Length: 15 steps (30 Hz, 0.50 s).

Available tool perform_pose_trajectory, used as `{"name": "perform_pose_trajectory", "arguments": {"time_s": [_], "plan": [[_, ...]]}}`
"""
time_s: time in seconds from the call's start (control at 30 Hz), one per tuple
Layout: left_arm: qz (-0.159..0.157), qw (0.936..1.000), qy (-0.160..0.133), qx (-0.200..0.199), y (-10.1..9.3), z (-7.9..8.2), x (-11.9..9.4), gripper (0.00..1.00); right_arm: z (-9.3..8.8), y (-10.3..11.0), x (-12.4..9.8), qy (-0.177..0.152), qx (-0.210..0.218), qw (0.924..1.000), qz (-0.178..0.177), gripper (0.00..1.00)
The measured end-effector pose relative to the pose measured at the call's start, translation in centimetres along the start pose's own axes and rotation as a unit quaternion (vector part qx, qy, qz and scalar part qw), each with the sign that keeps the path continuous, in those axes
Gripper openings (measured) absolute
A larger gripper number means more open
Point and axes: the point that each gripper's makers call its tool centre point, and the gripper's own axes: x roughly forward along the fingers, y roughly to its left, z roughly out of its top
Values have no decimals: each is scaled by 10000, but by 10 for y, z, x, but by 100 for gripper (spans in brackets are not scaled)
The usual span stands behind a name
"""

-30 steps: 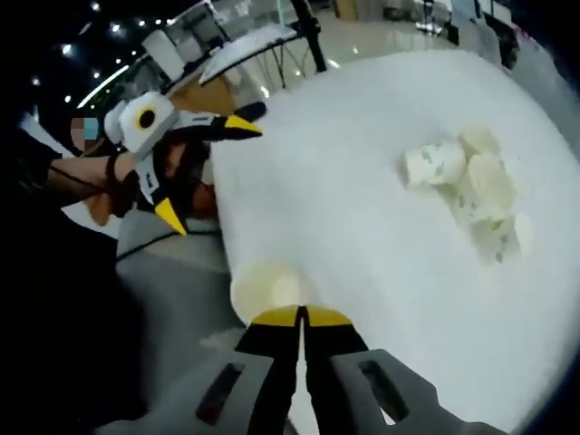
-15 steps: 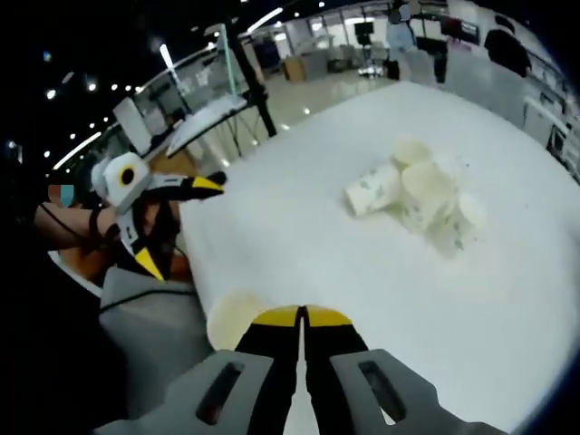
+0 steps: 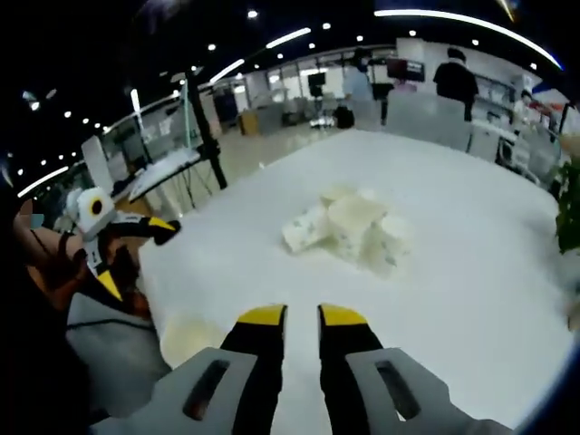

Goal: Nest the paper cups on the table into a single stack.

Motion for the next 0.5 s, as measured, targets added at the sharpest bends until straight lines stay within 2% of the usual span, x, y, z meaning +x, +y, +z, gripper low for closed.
{"name": "perform_pose_trajectory", "arguments": {"time_s": [0.1,0.23,0.3,0.5], "plan": [[2,10000,21,6,0,0,-1,87,-3,-2,1,11,45,10000,-58,18],[27,10000,46,9,2,0,-2,87,-5,-7,3,-94,112,9997,-173,32],[36,10000,56,6,3,-1,-3,87,-5,-8,3,-192,105,9996,-203,37],[15,10000,69,-6,0,-2,-6,87,-9,-9,1,-215,-54,9993,-297,50]]}}
